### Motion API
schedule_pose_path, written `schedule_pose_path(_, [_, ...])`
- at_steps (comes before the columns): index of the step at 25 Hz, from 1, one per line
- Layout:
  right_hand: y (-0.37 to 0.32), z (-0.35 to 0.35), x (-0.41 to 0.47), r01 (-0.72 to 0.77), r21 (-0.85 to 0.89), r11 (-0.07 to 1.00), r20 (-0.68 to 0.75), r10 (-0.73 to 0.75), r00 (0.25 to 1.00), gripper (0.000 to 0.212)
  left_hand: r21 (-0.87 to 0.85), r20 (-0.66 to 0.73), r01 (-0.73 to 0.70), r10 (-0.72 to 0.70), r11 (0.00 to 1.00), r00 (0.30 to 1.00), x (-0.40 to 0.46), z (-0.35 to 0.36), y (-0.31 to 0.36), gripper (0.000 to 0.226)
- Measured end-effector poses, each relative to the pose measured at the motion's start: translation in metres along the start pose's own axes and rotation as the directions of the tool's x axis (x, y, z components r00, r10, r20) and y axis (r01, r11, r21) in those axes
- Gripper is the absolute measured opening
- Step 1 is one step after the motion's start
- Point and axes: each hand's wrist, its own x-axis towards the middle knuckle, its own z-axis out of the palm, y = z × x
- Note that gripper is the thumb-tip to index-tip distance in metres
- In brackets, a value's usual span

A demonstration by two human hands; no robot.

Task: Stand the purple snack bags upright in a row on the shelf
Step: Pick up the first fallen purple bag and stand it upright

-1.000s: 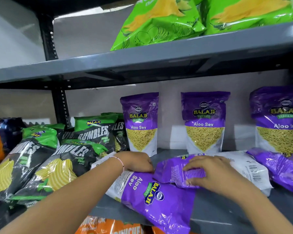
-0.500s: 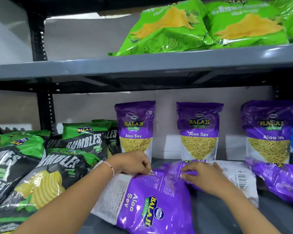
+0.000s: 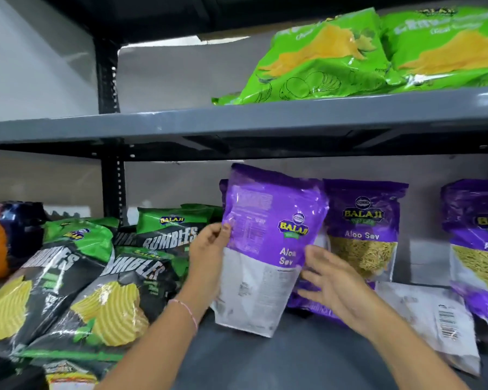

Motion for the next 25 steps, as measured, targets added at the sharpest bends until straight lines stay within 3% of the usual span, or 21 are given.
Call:
schedule_pose_path(2, [0.002,0.016,0.01,0.064,-0.137,0.988,-0.026,-0.068,0.997,0.029,-0.119,-0.106,0.023,-0.035,0.993,0.994,-0.013,-0.004,-0.017,0.02])
schedule_pose_path(6, [0.017,0.022,0.019,0.072,-0.145,0.987,-0.038,-0.078,0.996,0.023,-0.138,-0.168,0.027,-0.05,0.99,0.985,-0.029,-0.014,-0.018,0.008])
schedule_pose_path(7, [0.022,0.022,0.019,0.064,-0.159,0.985,-0.047,-0.072,0.996,0.022,-0.093,-0.182,0.008,-0.025,0.996,0.983,-0.034,-0.016,-0.02,0.01])
schedule_pose_path(9, [0.035,0.021,0.022,0.04,-0.138,0.99,-0.088,-0.052,0.995,0.021,0.188,-0.236,-0.09,0.134,0.978,0.962,-0.052,-0.022,-0.028,0.026])
schedule_pose_path(10, [0.038,0.02,0.023,0.023,-0.108,0.994,-0.102,-0.034,0.994,0.023,0.34,-0.22,-0.135,0.218,0.931,0.951,-0.064,-0.025,-0.034,0.032])
schedule_pose_path(12, [0.04,0.022,0.025,0.005,-0.075,0.997,-0.097,-0.012,0.995,0.038,0.456,-0.095,-0.205,0.276,0.866,0.956,-0.086,-0.024,-0.043,0.029])
schedule_pose_path(14, [0.042,0.022,0.027,0.034,-0.101,0.994,-0.093,-0.044,0.995,0.05,0.467,0.021,-0.234,0.253,0.853,0.967,-0.1,-0.017,-0.041,0.023])
schedule_pose_path(17, [0.041,0.023,0.029,0.056,-0.147,0.988,-0.095,-0.071,0.993,0.067,0.517,0.053,-0.13,0.12,0.846,0.991,-0.101,-0.014,-0.029,0.06])
schedule_pose_path(19, [0.039,0.025,0.025,0.056,-0.133,0.99,-0.054,-0.064,0.997,0.059,0.542,0.093,-0.047,-0.005,0.839,0.996,-0.095,-0.018,-0.022,0.081])
schedule_pose_path(21, [0.039,0.028,0.021,0.057,-0.104,0.993,-0.012,-0.058,0.998,0.048,0.531,0.072,0.02,-0.069,0.847,0.995,-0.085,-0.025,-0.022,0.086])
schedule_pose_path(22, [0.043,0.027,0.022,0.083,-0.102,0.991,-0.013,-0.085,0.996,0.04,0.491,0.03,0.053,-0.078,0.87,0.997,-0.079,-0.029,-0.022,0.082])
schedule_pose_path(24, [0.049,0.023,0.026,0.165,-0.134,0.977,-0.063,-0.175,0.983,0.018,0.362,0.003,0.092,-0.1,0.928,0.995,-0.068,-0.035,-0.022,0.051])
schedule_pose_path(25, [0.051,0.022,0.028,0.186,-0.152,0.971,-0.074,-0.199,0.977,0.027,0.307,-0.003,0.109,-0.114,0.945,0.993,-0.063,-0.036,-0.02,0.032])
